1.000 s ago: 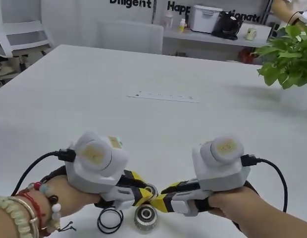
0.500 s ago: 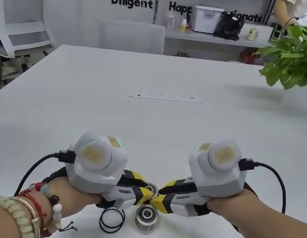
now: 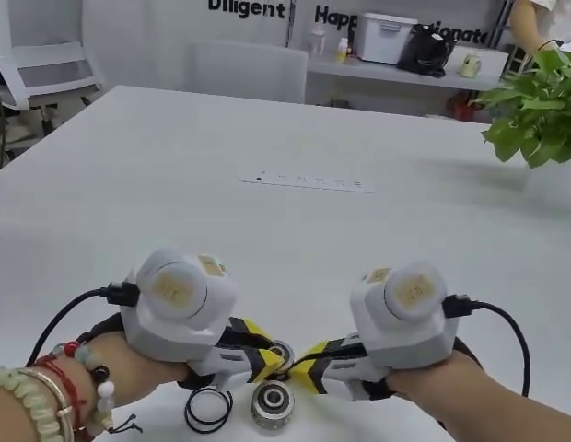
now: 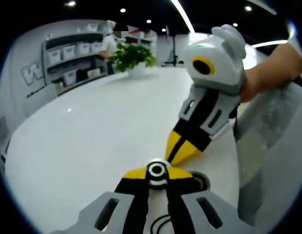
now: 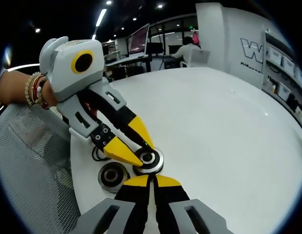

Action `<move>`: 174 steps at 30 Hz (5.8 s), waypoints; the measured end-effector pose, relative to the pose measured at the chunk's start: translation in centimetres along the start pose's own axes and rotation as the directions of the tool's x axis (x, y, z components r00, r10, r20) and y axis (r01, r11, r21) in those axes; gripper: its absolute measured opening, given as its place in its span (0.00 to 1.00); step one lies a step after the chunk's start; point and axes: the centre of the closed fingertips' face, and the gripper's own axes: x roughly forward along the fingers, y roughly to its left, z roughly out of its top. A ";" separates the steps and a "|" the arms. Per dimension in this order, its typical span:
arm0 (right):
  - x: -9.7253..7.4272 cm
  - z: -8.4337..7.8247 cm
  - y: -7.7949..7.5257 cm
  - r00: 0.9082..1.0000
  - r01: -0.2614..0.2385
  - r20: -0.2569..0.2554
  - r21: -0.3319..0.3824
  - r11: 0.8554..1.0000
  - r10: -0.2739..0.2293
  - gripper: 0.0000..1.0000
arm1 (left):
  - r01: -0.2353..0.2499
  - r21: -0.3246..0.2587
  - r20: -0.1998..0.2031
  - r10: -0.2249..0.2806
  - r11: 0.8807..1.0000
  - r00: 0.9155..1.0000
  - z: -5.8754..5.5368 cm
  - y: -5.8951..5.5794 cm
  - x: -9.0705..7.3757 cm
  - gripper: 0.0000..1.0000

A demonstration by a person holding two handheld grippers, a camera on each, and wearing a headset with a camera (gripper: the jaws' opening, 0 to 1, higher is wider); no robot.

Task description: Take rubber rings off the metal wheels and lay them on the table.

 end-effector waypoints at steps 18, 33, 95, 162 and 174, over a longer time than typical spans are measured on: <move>-0.9 1.6 -1.1 0.994 -0.010 0.103 0.305 0.952 -0.022 0.00 | -0.002 0.008 -0.001 0.002 1.000 1.000 0.0 -0.3 0.0 0.13; -0.8 1.5 -0.6 0.998 -0.007 0.064 0.293 0.956 -0.012 0.00 | -0.012 0.044 -0.010 0.012 0.999 1.000 0.0 -0.2 0.1 0.12; -0.8 2.1 -0.4 0.997 0.000 0.077 0.263 0.965 -0.021 0.00 | -0.019 0.074 -0.026 0.021 0.997 0.999 0.4 -0.2 -0.2 0.15; 0.3 5.4 6.7 0.973 -0.216 0.124 0.213 0.953 0.193 0.00 | -0.091 0.014 -0.096 0.092 0.996 0.991 -4.3 -1.2 -15.0 0.48; 0.9 4.2 7.5 0.975 -0.222 0.067 0.177 0.959 0.214 0.00 | -0.080 -0.046 -0.092 0.076 0.996 0.993 -5.1 -2.1 -14.6 0.48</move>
